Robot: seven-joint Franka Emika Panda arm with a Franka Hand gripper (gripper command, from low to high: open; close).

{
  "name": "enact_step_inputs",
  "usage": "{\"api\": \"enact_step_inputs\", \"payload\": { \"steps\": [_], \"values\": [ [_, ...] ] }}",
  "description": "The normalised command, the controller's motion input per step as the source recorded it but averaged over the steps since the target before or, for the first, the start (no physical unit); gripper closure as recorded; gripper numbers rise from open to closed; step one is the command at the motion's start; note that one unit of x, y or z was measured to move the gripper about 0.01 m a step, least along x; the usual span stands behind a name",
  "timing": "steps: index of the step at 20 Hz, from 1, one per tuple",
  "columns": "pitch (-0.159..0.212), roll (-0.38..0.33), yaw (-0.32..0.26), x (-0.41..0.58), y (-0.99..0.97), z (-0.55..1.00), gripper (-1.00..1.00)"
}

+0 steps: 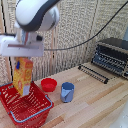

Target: Carefully direct your gripping tool toward the mac and cheese carton. Clutch the mac and cheese carton gently but firmly in your gripping tool. Slide your gripping tool, with the carton in hand, above the container. Loosen your grip, letting the carton of mac and cheese effortlessly fall into the container.

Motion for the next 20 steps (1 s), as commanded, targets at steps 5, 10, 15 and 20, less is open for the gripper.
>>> {"api": "enact_step_inputs", "payload": {
  "steps": [5, 10, 15, 20],
  "values": [
    [0.011, -0.150, -0.034, -0.002, 0.38, -0.38, -1.00],
    [-0.004, -0.040, -0.032, 0.111, 0.11, 0.06, -1.00],
    [0.087, 0.000, -0.005, 0.108, -0.04, 0.34, -1.00],
    [0.141, 0.006, -0.003, 0.090, -0.10, 0.50, -1.00]
  ]
}}
